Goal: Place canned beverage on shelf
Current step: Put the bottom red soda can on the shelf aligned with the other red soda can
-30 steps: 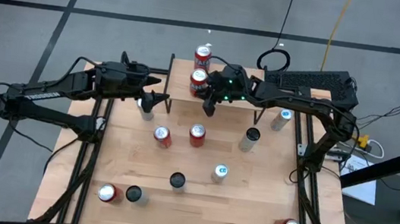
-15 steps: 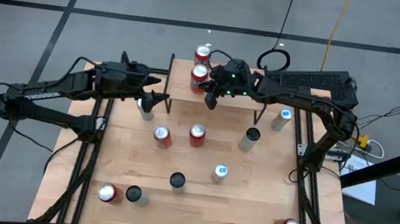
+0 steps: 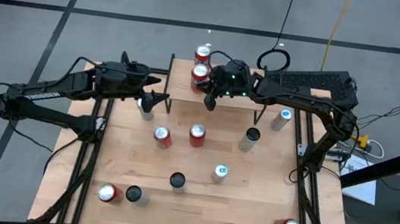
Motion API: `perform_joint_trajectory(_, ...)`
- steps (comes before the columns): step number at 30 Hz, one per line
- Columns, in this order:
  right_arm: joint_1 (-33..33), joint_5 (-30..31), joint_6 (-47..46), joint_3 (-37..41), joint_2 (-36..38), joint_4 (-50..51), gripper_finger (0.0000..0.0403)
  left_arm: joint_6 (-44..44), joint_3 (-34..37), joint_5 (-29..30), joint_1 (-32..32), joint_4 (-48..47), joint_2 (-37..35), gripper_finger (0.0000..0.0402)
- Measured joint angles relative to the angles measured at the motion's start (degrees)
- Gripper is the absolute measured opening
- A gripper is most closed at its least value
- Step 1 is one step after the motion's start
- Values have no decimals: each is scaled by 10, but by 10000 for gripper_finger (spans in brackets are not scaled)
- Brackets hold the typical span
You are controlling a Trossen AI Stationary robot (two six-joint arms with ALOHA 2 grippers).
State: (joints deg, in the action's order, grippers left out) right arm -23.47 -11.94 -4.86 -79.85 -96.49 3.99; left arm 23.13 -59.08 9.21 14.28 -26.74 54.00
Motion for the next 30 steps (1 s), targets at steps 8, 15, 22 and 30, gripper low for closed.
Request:
perform_joint_trajectory(8,4,0,-9,0,-10,-62,0,0,0,0,0,0,0,397)
perform_joint_trajectory(15,22,1,-37,0,-41,-86,0,5,0,0,0,0,0,397)
perform_joint_trajectory(22,26,61,-30,0,-53,-85,0,6,0,0,0,0,0,397)
perform_joint_trajectory(30,22,83,-17,0,-54,-87,0,5,0,0,0,0,0,397)
